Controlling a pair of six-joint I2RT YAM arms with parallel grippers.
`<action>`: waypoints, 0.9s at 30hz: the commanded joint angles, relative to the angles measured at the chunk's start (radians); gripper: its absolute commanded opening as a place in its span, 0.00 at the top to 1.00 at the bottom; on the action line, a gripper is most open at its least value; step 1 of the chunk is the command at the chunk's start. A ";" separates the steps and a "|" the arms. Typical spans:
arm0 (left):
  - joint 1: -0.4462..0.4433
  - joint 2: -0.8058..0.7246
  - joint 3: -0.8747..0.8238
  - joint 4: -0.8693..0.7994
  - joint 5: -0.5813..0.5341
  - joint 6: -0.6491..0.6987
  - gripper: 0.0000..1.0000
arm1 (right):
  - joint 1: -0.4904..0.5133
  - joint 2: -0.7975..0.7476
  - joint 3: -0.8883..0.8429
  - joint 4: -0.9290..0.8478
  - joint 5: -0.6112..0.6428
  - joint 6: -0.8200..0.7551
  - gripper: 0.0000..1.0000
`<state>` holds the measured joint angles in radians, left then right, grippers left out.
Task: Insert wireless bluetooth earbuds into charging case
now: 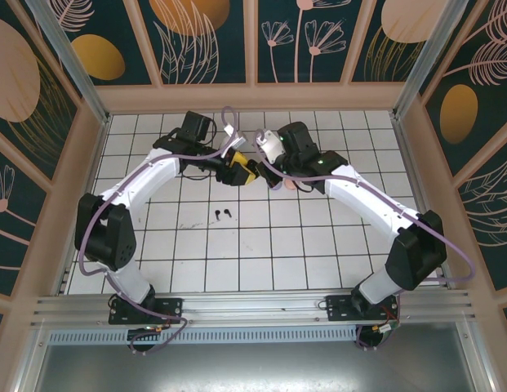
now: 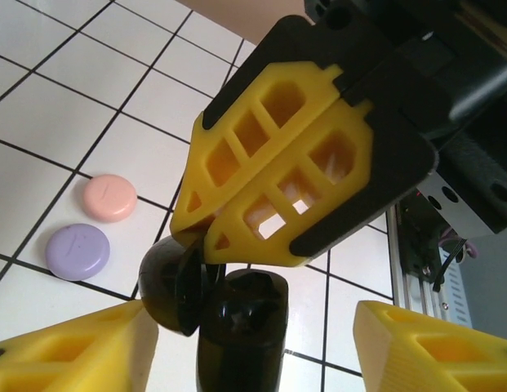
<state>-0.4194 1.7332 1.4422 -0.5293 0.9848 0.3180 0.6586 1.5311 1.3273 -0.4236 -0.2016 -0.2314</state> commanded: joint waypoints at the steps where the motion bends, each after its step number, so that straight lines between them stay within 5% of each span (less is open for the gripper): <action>1: 0.002 0.020 0.032 -0.057 0.034 0.058 0.42 | 0.012 0.014 0.035 -0.020 0.023 -0.028 1.00; 21: 0.002 0.028 0.049 -0.086 0.075 0.087 0.78 | 0.024 0.009 0.044 -0.035 0.058 -0.034 1.00; 27: 0.002 0.024 0.036 -0.080 0.098 0.095 1.00 | 0.025 0.007 0.049 -0.011 0.077 -0.017 1.00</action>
<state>-0.4149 1.7535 1.4590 -0.5880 1.0088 0.3737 0.6762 1.5330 1.3384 -0.4534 -0.1577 -0.2558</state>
